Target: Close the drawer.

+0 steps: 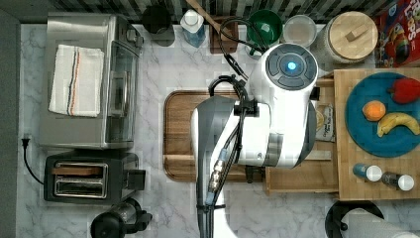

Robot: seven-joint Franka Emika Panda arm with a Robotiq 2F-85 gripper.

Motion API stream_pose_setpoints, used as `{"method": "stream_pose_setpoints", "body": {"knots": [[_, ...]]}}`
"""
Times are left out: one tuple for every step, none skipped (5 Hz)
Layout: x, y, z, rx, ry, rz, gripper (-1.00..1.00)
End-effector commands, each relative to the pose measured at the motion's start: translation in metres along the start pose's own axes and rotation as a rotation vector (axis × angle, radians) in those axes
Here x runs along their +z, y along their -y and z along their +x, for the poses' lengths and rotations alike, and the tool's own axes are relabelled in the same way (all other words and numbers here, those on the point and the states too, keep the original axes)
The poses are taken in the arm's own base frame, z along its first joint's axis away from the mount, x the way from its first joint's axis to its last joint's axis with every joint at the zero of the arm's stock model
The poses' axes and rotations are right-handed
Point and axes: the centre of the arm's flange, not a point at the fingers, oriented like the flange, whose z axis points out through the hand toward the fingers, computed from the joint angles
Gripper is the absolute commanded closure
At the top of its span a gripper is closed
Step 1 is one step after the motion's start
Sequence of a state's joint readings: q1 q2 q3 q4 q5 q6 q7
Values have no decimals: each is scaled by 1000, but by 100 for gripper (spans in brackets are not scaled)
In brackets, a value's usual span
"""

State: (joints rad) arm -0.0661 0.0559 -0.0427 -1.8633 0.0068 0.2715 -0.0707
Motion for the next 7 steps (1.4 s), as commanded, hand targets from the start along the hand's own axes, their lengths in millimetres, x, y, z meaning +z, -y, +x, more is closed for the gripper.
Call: {"method": "stream_pose_setpoints", "body": {"knots": [[24,-10,-12,-53,-39,5,-100],[34,-6,-28,-157,-43,24,-100],[54,3,-50,-215,-29,26,-100],[70,14,-76,-278,-17,30,-100],[74,31,-103,-281,-22,34,-56],[83,40,-118,-318,-2,52,100],[111,32,-118,-418,-9,47,100]]}}
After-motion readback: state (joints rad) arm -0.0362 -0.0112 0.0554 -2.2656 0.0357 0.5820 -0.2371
